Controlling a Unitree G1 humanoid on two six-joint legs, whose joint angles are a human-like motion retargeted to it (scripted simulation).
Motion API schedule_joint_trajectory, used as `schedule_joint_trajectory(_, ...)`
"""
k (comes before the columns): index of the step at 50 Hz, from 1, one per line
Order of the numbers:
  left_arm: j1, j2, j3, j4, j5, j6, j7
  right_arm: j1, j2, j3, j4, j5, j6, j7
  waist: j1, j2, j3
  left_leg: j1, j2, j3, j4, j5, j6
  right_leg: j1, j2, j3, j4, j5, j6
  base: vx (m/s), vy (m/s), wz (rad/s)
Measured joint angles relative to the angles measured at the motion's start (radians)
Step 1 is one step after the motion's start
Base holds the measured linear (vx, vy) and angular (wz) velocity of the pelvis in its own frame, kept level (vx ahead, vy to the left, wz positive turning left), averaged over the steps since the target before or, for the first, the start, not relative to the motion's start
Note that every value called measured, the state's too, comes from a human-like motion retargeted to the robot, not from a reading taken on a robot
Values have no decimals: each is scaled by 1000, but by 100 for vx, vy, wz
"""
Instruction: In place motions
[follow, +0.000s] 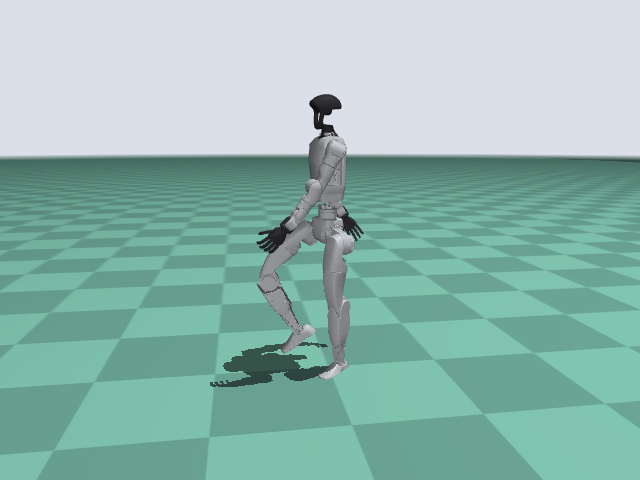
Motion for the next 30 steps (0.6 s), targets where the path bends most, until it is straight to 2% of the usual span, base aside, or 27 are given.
schedule_joint_trajectory(3,22,14,2,26,8,9,6,-17,0,9,0,-3,2,-13,33,-1,-10,20,11,34,-8,-9,-16,124,81,-20,-206,38,21,4,-7,-58)
schedule_joint_trajectory(8,120,32,7,83,50,33,19,-69,15,23,0,3,-38,-14,84,-6,-40,48,16,72,-17,-21,-41,388,260,15,-699,149,104,8,-15,-35)
schedule_joint_trajectory(9,142,35,10,97,59,35,20,-81,20,25,0,6,-47,-15,91,-9,-47,50,14,75,-15,-26,-45,445,282,11,-799,93,131,6,-21,-7)
schedule_joint_trajectory(10,163,38,14,111,67,35,22,-93,24,28,0,8,-57,-17,98,-11,-55,51,13,76,-11,-31,-49,501,301,3,-893,-11,162,8,-19,2)
schedule_joint_trajectory(11,183,44,17,127,76,31,25,-105,29,32,0,8,-65,-19,104,-17,-64,54,8,75,-9,-34,-54,537,310,-16,-960,-72,161,8,-18,7)
schedule_joint_trajectory(12,203,50,19,143,85,27,28,-116,33,35,-1,8,-72,-19,111,-23,-74,57,3,75,-8,-38,-60,565,318,-31,-1022,-110,158,9,-17,7)
schedule_joint_trajectory(13,220,56,21,160,95,23,29,-126,38,38,-4,5,-78,-18,120,-31,-85,60,-3,77,-9,-39,-65,577,323,-40,-1073,-102,153,7,-18,-6)
schedule_joint_trajectory(15,245,67,18,192,115,20,30,-148,51,37,-18,-11,-80,-9,157,-45,-114,50,-12,95,-12,-37,-73,583,317,-24,-1140,-63,176,-1,-18,-25)
schedule_joint_trajectory(18,278,67,29,204,143,24,32,-176,65,30,-54,-47,-83,-20,185,-30,-133,16,16,97,-4,-32,-87,570,318,-39,-1180,-35,190,-10,-23,-3)
schedule_joint_trajectory(25,399,84,82,123,145,31,-23,-255,51,133,-10,-36,-70,-73,147,-7,-122,10,58,96,25,-32,-122,574,355,-45,-1187,-43,156,-4,-15,3)
schedule_joint_trajectory(30,510,69,202,166,48,66,-22,-313,59,188,0,28,-45,-85,175,-8,-115,-36,89,107,155,-15,-139,584,351,-36,-1191,-43,141,-5,-13,-10)
